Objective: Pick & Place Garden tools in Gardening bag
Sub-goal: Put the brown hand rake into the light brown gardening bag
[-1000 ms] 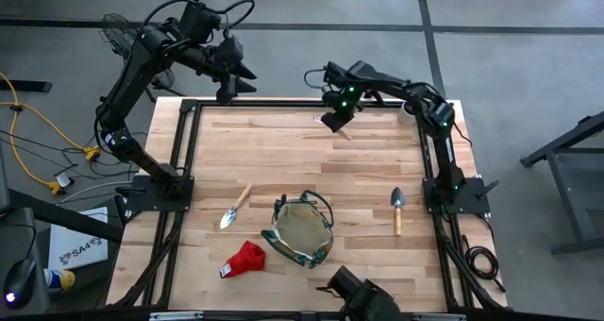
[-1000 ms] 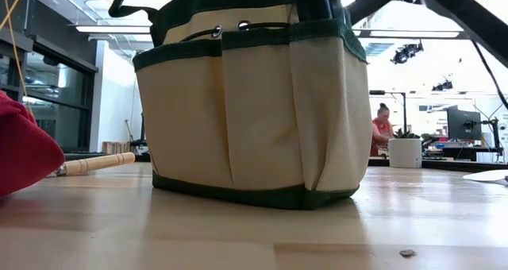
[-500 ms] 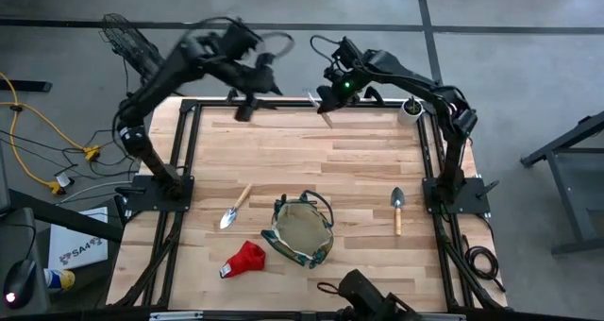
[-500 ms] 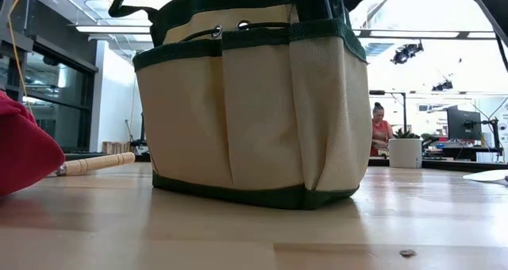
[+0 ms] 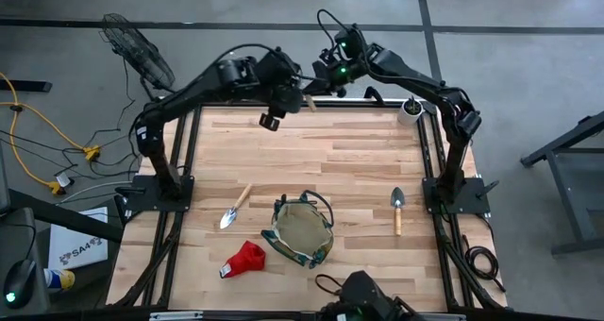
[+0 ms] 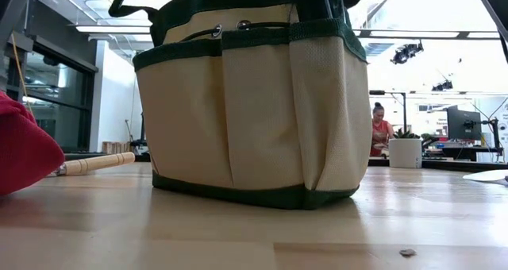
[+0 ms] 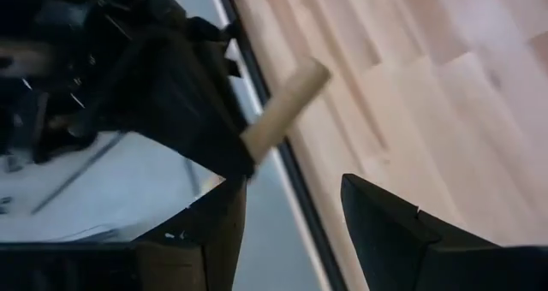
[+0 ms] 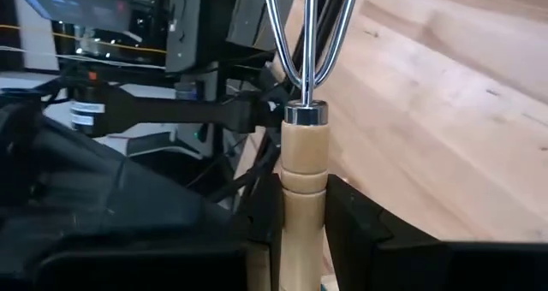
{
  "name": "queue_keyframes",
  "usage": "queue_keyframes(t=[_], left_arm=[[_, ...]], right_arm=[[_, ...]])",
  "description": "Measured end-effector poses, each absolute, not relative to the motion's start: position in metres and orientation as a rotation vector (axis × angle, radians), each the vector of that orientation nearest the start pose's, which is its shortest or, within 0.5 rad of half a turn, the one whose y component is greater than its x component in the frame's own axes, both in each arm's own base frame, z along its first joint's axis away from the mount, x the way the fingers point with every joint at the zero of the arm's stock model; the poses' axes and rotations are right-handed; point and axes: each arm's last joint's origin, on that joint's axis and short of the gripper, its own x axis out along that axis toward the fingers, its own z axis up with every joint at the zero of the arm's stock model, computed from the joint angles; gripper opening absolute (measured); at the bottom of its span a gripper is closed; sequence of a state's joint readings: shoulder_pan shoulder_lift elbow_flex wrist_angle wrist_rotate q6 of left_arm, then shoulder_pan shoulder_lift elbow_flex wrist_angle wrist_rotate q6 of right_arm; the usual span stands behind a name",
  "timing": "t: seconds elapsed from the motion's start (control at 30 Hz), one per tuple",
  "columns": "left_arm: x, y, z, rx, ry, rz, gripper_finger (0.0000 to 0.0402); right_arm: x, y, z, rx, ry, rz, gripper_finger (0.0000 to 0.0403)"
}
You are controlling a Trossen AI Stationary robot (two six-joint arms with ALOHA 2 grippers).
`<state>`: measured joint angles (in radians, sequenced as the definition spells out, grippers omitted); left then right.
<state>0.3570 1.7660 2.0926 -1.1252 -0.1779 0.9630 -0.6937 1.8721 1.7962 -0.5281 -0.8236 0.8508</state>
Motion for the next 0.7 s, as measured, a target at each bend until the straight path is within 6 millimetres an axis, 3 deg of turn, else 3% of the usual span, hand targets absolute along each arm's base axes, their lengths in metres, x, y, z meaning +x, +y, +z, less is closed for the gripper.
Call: queue_keyframes(t=[0.27, 0.5, 0.7], left_arm=[[0.344, 0.116, 0.430, 0.924, 0.936, 0.122, 0.0187], [0.357, 0.118, 0.421, 0.982, 0.986, 0.182, 0.0187], [0.358, 0.119, 0.420, 0.998, 0.996, 0.198, 0.0187]], right_arm=[[0.333, -0.258, 0.350, 1.313, 0.455, -0.052, 0.0052], [0.333, -0.263, 0.359, 1.342, 0.394, 0.022, 0.0052], [0.332, -0.264, 0.360, 1.368, 0.410, 0.079, 0.0052]])
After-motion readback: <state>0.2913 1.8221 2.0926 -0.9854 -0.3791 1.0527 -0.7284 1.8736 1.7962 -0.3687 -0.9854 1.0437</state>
